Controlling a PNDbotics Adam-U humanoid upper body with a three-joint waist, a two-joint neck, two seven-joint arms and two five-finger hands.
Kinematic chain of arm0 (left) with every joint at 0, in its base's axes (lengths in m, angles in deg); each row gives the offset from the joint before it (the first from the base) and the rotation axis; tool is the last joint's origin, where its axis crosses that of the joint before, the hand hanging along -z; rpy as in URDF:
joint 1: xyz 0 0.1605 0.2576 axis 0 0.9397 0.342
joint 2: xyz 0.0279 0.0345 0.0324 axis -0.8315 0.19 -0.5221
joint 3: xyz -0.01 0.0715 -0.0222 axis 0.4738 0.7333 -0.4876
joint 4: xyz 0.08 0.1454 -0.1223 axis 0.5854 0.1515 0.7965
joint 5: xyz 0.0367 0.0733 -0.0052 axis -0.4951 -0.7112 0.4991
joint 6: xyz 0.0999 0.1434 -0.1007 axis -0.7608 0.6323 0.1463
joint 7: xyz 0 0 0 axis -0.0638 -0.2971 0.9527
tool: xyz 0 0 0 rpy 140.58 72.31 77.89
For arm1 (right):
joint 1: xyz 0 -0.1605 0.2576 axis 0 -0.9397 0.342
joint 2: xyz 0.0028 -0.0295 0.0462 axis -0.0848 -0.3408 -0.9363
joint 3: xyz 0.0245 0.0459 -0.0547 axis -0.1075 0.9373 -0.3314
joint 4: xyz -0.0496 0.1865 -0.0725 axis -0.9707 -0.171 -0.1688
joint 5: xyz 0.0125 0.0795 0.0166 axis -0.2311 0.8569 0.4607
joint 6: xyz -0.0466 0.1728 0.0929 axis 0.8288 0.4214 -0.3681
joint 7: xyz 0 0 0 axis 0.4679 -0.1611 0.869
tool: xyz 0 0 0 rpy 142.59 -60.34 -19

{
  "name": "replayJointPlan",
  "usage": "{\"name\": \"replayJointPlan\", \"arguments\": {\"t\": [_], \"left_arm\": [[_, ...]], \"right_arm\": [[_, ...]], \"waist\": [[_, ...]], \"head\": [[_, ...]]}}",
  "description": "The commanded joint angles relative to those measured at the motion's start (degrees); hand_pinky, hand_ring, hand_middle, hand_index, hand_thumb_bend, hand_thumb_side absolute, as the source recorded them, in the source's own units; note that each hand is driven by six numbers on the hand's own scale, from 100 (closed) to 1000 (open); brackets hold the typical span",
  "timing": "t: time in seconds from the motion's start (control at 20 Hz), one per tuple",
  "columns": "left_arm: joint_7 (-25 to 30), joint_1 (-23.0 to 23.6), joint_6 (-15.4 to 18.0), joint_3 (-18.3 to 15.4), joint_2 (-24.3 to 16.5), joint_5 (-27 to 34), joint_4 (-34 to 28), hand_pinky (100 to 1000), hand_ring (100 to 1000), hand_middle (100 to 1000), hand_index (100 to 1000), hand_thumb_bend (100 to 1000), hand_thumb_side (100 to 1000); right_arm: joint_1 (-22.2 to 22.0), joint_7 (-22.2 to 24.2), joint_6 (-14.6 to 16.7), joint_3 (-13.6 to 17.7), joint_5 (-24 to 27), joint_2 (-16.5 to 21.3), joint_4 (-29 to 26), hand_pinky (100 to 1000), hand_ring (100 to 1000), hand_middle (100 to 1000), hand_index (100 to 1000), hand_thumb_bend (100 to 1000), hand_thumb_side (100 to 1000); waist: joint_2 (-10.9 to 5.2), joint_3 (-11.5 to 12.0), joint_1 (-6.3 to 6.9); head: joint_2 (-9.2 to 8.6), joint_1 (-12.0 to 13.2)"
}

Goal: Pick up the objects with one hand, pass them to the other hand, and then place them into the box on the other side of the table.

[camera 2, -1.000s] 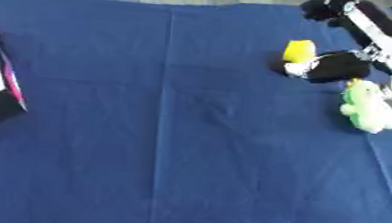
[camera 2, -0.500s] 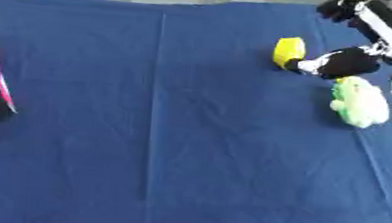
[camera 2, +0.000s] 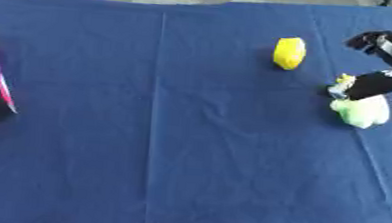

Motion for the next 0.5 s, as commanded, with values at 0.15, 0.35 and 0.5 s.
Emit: {"name": "replayJointPlan", "arguments": {"t": [0.15,0.35,0.5], "left_arm": [[-4.7,0.6,1.5,-1.7,2.5,3.9,-1.4,894,721,749,810,120,905],[-6.0,1.4,1.9,-1.7,3.4,4.7,-1.4,895,721,749,810,123,911],[-6.1,1.8,1.8,-1.7,3.6,4.8,-1.3,896,722,749,810,123,916]], "right_arm": [[-0.3,2.1,1.2,2.1,-2.4,2.1,1.8,924,885,845,877,647,262],[-0.7,2.7,1.4,2.9,-3.1,2.2,3.8,925,885,848,881,652,265],[-0.8,2.9,1.4,3.3,-3.6,2.3,4.9,925,885,852,884,658,269]], "waist": [[-0.11,0.0,-0.45],[-0.02,0.0,-0.4],[0.06,-0.1,-0.31]], "head": [[-1.13,-0.2],[-1.32,-0.6],[-1.4,-0.8]]}}
